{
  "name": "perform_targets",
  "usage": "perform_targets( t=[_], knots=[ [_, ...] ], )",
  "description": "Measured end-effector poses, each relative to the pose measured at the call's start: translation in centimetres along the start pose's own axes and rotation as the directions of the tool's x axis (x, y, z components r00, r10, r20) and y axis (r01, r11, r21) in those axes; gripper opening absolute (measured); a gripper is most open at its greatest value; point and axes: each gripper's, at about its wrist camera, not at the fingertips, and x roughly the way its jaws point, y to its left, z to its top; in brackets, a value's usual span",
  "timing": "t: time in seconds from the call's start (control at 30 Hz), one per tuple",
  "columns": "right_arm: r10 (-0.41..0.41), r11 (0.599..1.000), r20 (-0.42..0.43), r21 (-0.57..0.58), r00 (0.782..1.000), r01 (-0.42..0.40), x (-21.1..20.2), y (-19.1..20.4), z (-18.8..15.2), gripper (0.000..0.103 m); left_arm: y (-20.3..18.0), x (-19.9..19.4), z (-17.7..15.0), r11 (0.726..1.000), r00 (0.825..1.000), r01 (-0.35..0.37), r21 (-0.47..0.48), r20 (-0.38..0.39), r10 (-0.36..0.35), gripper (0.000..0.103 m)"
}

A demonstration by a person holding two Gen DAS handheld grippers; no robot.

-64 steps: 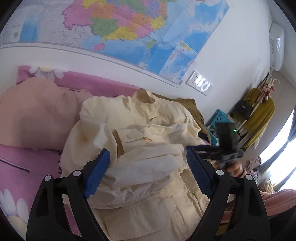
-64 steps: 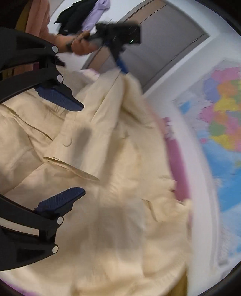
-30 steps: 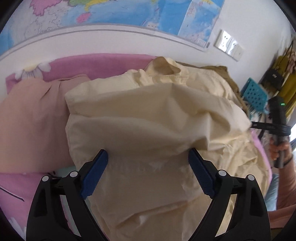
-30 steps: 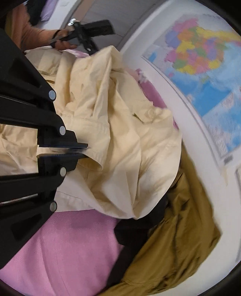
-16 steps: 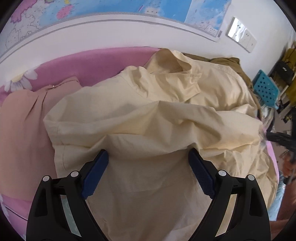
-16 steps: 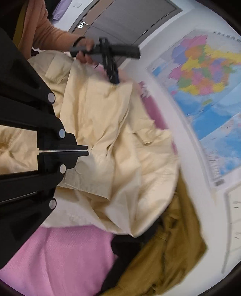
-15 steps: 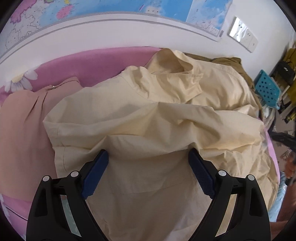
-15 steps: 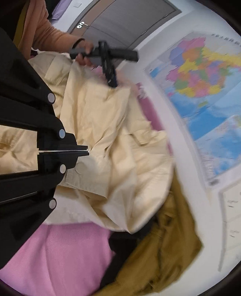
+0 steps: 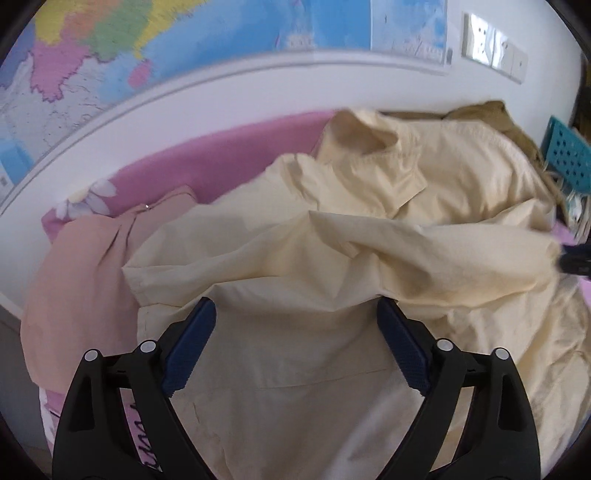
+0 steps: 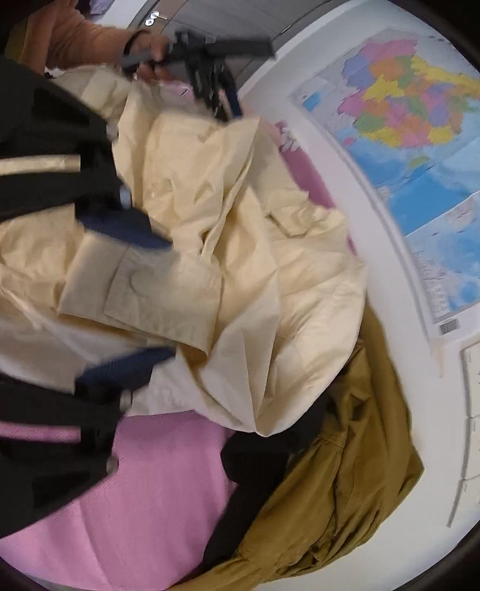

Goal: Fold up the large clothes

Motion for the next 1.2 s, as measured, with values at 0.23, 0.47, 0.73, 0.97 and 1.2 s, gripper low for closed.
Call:
perform_targets(
  t=[0.23,0.47,0.73,0.97,1.2],
  knots=[
    [0.036,0.998,0.105,0.041,0.994,-0.041,-4.6,-1.6,-1.3,0.005,-0.7,0.5,0.5,1.0,1.0,0.019,0.005,-0.014,-0.019,0.087],
    [-0.038,0.998,0.14,0.056,0.989,0.03,-6.4,-1.9,-1.8,0.004,-1.6,3.5,1.1,1.0,0.997,-0.008,0.014,-0.08,0.009,0.087],
    [-0.068,0.966,0.148,-0.237,0.987,0.102,-3.5,5.9,0.5,0.069,-2.9,5.2,0.9,0.994,0.99,-0.082,0.074,-0.113,0.09,0.089],
    [-0.095,0.975,-0.05,-0.206,0.994,0.083,5.5,4.9,2.5,0.02,-1.3,4.0,0.7,0.999,0.997,-0.037,0.005,-0.075,0.037,0.089],
    [-0.078,0.977,0.005,-0.2,0.997,0.077,2.6,5.4,2.3,0.03,2.3,-1.3,-1.2,0.99,0.991,0.131,-0.05,0.042,-0.129,0.089]
  ],
)
